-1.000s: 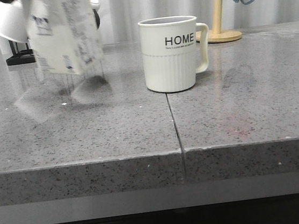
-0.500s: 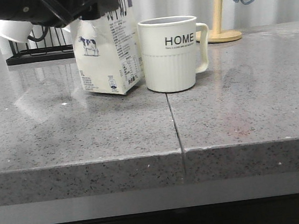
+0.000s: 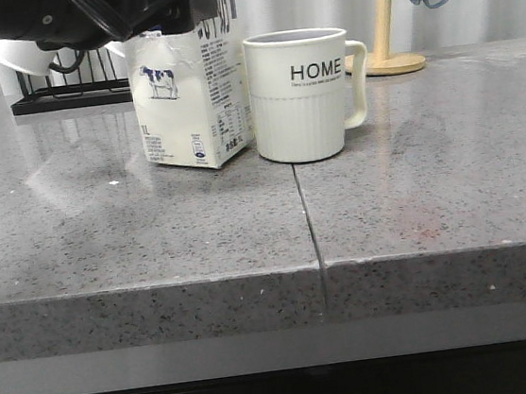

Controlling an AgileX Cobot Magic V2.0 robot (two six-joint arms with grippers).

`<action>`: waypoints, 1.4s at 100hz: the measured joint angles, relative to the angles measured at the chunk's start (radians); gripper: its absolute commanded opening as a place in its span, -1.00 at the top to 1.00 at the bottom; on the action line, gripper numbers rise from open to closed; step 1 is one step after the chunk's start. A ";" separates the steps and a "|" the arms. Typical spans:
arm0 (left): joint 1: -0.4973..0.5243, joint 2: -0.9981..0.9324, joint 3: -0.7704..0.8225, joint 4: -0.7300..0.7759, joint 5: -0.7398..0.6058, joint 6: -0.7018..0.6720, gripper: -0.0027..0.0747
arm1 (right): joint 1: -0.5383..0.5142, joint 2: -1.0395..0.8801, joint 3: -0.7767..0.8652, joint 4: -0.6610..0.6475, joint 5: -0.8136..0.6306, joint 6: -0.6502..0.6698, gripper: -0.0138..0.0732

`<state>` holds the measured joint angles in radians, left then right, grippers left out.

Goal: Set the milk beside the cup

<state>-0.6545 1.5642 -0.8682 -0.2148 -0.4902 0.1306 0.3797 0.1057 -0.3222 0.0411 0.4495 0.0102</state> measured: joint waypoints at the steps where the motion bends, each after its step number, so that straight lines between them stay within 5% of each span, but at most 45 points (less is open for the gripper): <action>1: 0.000 0.000 0.000 0.000 0.000 0.000 -0.74 | 0.000 0.000 0.000 0.000 0.000 0.000 0.83; 55: 0.000 -0.127 0.093 -0.001 0.016 0.007 -0.67 | 0.000 0.000 0.000 0.000 0.000 0.000 0.83; 69: 0.000 -0.218 0.165 -0.006 0.016 0.074 -0.32 | 0.000 0.000 0.000 0.000 0.000 0.000 0.83; 96: 0.051 -0.403 0.236 -0.110 0.124 0.239 0.97 | 0.000 0.000 0.000 0.000 0.000 0.000 0.83; 140: 0.395 -0.672 0.270 -0.116 0.414 0.264 0.98 | 0.000 0.000 0.000 0.000 0.000 0.000 0.83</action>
<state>-0.2593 0.8919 -0.5980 -0.3310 -0.0763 0.3943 0.3797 0.1057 -0.3222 0.0411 0.4495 0.0102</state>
